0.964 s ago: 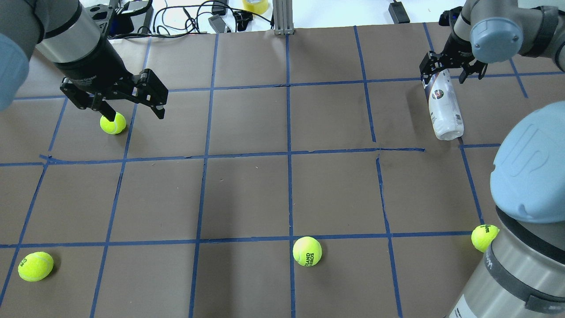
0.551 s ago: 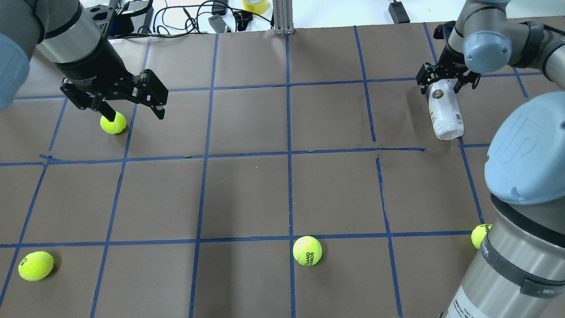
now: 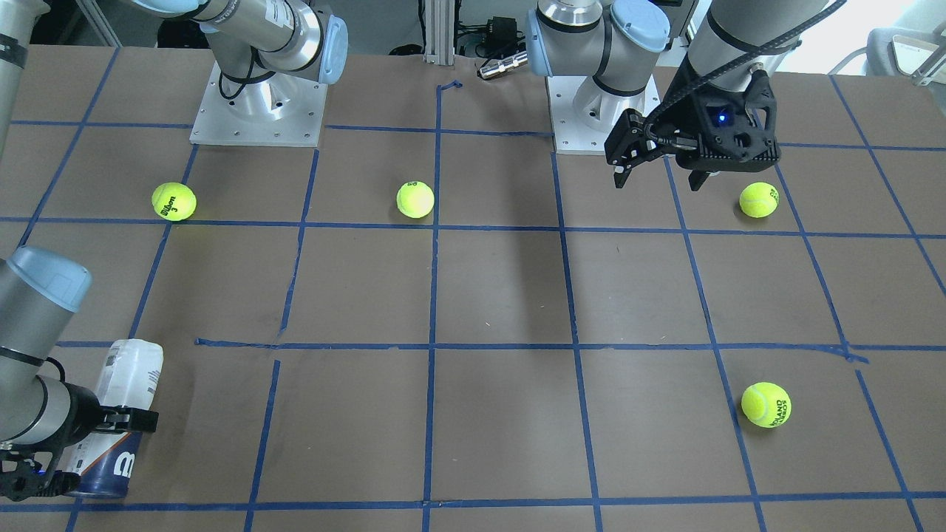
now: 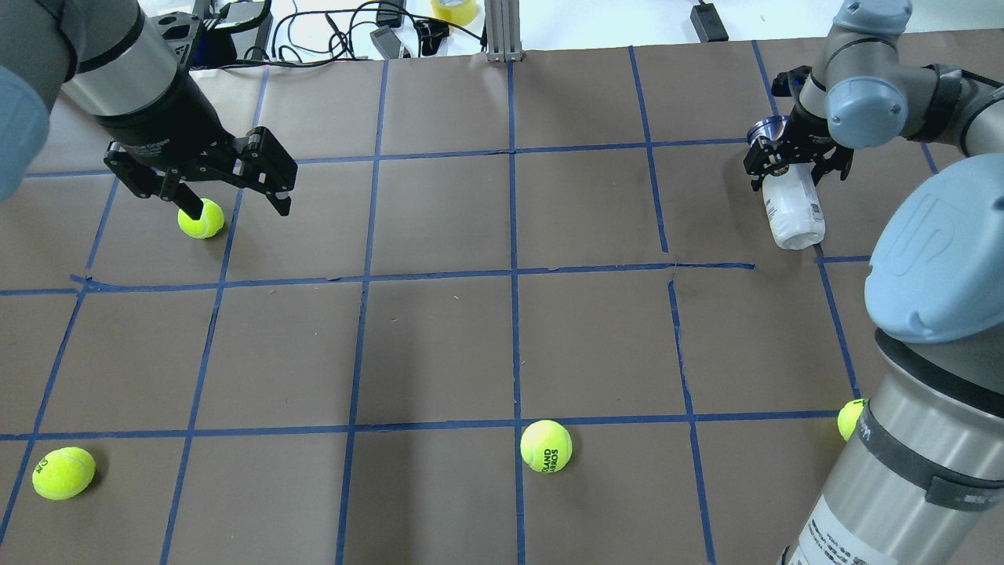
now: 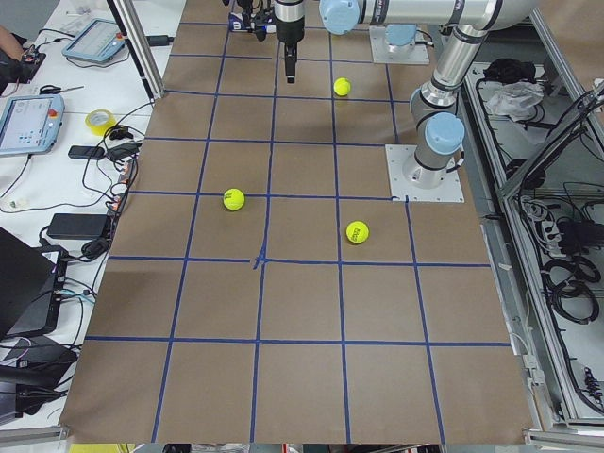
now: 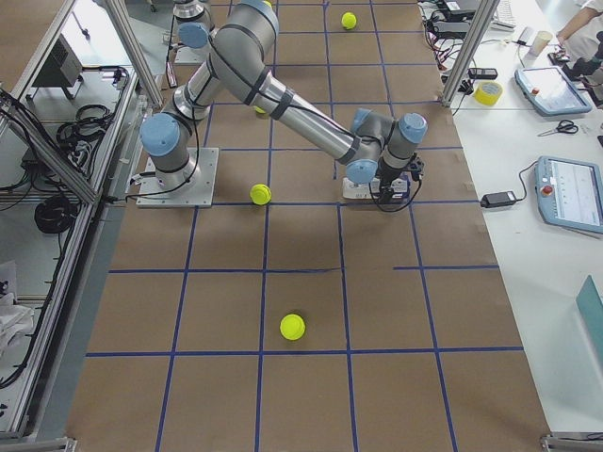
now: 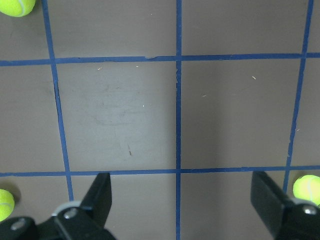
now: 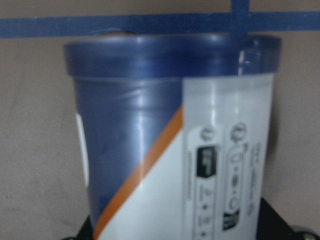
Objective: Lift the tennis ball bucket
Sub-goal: 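Lower the right gripper and close it around the tube's navy top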
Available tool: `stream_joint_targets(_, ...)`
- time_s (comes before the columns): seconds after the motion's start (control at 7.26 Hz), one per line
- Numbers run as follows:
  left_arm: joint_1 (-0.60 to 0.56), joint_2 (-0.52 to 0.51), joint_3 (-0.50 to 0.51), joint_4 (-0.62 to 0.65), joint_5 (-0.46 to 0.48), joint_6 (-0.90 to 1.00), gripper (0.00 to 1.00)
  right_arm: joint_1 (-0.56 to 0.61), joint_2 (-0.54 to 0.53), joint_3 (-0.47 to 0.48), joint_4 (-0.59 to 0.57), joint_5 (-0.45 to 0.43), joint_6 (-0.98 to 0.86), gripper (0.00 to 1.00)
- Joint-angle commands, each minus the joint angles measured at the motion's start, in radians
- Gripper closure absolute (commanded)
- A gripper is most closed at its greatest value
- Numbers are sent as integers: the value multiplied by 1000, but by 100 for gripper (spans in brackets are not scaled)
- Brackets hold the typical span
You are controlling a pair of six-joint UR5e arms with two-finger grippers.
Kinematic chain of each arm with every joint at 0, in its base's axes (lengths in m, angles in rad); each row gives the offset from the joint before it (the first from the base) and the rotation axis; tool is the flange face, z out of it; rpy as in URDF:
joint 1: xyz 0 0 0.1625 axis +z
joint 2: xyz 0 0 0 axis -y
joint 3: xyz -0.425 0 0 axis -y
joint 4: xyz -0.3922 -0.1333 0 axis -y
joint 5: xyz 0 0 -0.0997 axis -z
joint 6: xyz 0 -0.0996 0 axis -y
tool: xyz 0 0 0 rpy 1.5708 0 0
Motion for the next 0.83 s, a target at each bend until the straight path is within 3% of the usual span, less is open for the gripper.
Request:
stream_joint_targets(0.0, 12, 7, 0, -7, 16, 1, 0, -2, -2, 3, 2, 10, -2, 12)
stream_joint_targets(0.14, 15, 5, 0, 1, 27, 3, 0, -1, -3, 3, 3, 11, -3, 22)
stream_joint_targets(0.69, 11, 7, 0, -5, 18, 6, 0, 51, -53, -1, 23, 26, -38, 28)
